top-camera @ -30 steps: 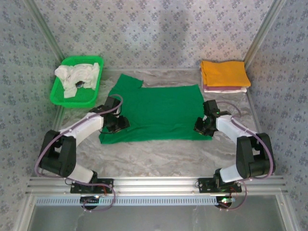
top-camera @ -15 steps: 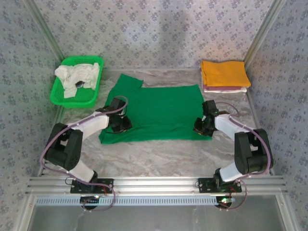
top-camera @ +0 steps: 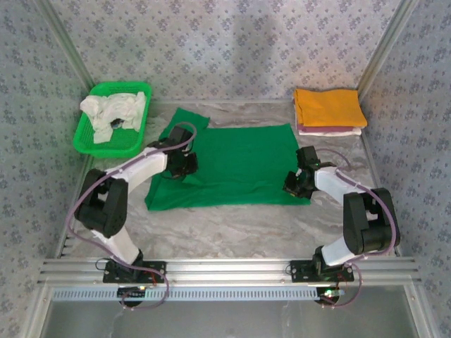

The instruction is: Fold and stack the t-shirts

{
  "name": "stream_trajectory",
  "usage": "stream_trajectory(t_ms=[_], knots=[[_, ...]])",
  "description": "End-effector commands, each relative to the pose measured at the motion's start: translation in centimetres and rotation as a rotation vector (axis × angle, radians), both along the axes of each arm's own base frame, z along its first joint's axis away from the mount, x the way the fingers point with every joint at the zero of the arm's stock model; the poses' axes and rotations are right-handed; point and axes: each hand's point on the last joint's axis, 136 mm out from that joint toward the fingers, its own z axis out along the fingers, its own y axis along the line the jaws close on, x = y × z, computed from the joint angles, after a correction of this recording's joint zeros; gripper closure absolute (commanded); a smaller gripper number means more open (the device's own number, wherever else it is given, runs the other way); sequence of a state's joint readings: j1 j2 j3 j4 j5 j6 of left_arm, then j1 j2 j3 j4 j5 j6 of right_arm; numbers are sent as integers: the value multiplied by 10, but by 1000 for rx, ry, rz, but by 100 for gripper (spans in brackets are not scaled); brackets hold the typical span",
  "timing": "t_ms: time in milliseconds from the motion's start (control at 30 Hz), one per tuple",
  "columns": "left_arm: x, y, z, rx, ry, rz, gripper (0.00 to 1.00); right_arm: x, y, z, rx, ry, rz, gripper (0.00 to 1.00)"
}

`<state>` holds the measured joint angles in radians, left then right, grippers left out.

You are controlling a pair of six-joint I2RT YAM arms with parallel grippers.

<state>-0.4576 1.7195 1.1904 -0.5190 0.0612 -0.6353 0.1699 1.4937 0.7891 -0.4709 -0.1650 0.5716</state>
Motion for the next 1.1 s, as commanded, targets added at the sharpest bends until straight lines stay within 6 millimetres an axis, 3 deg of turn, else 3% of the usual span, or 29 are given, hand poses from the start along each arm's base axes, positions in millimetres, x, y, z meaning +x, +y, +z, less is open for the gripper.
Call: stream_trajectory(t_ms=[0, 167, 300, 400, 500, 567, 700, 867, 1067], knots=[[18, -10, -2, 92, -5, -97, 100, -2, 0, -3, 11, 16, -12, 76], [50, -41, -3, 175, -32, -211, 100, -3, 1, -3, 18, 16, -11, 75], [54, -49, -1, 237, 11, -254, 95, -4, 3, -1, 27, 18, -9, 74], [40, -37, 20, 165, -88, -155, 76, -5, 2, 1, 20, 16, -7, 73], [10, -13, 35, 53, -162, -32, 59, -6, -1, 1, 3, 12, -3, 72], [-11, 7, 32, 22, -146, 44, 53, -5, -1, 1, 1, 10, 5, 72], [-40, 24, 11, -75, -74, 132, 52, -1, 2, -1, 8, 17, 19, 71], [-59, 21, -12, -107, 2, 157, 51, 2, 6, -1, 11, 14, 29, 69], [-58, 19, -27, -103, 27, 160, 50, 0, 6, -5, 11, 25, 30, 69]])
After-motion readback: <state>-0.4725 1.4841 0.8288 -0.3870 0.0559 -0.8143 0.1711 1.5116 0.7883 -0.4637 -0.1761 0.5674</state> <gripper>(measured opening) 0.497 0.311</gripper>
